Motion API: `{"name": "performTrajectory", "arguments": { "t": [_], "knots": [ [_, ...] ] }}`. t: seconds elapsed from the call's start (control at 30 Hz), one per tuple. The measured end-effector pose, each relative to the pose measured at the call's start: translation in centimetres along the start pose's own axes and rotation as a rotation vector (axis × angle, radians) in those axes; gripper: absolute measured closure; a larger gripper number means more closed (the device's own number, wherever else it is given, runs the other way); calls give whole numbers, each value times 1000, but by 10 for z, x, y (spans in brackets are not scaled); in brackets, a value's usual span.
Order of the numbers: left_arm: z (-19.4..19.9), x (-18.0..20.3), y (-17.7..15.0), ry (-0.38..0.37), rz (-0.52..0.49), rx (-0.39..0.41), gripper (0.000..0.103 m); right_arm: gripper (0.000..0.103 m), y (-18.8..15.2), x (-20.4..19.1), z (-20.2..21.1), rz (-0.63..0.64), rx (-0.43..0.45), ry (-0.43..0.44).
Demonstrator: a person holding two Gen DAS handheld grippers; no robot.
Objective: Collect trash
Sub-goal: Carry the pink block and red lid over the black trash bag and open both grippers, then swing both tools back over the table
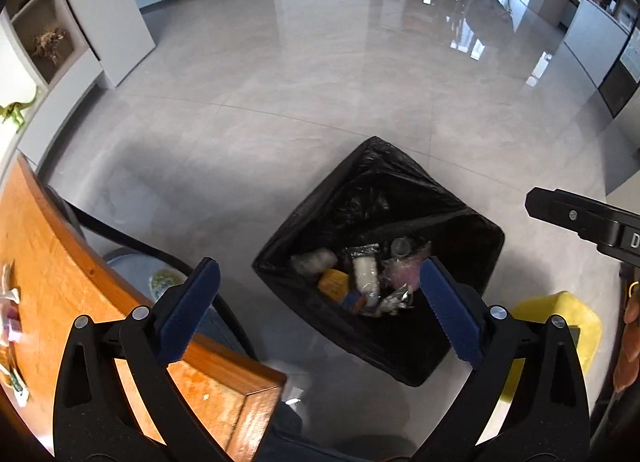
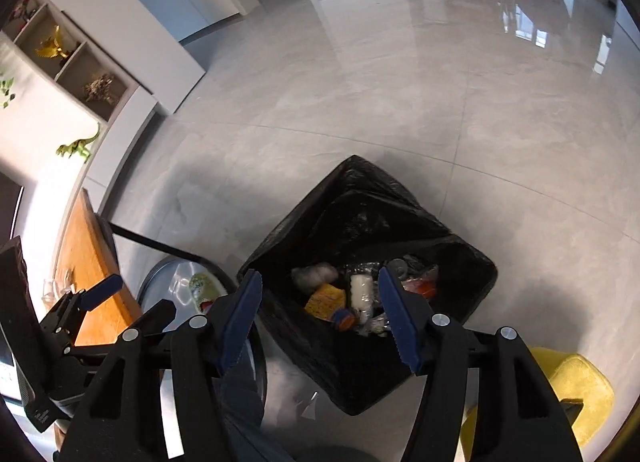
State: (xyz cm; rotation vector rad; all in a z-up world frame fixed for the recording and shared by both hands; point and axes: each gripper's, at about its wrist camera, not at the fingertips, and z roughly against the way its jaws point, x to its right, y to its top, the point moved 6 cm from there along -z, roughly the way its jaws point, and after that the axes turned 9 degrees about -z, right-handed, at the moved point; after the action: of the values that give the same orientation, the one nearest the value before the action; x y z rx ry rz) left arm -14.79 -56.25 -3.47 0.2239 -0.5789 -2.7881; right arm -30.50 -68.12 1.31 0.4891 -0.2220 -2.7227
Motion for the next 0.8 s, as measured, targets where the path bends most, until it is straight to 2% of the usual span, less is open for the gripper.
{"name": "performTrajectory", "arguments": {
  "t": [0.17, 0.5, 0.7, 0.8],
  "knots": [
    [18, -9, -5, 13, 43, 21, 6, 41, -7, -26, 0, 38, -16, 34],
    [46, -72, -44, 45, 169, 47, 6, 41, -36, -108, -8, 183, -72, 113],
    [62, -114, -78, 94, 249, 57, 6, 41, -64, -169, -17, 287, -120, 161],
    [73, -145, -105, 120, 310, 56, 6, 41, -80, -196, -20, 328, -146, 189]
  ]
}}
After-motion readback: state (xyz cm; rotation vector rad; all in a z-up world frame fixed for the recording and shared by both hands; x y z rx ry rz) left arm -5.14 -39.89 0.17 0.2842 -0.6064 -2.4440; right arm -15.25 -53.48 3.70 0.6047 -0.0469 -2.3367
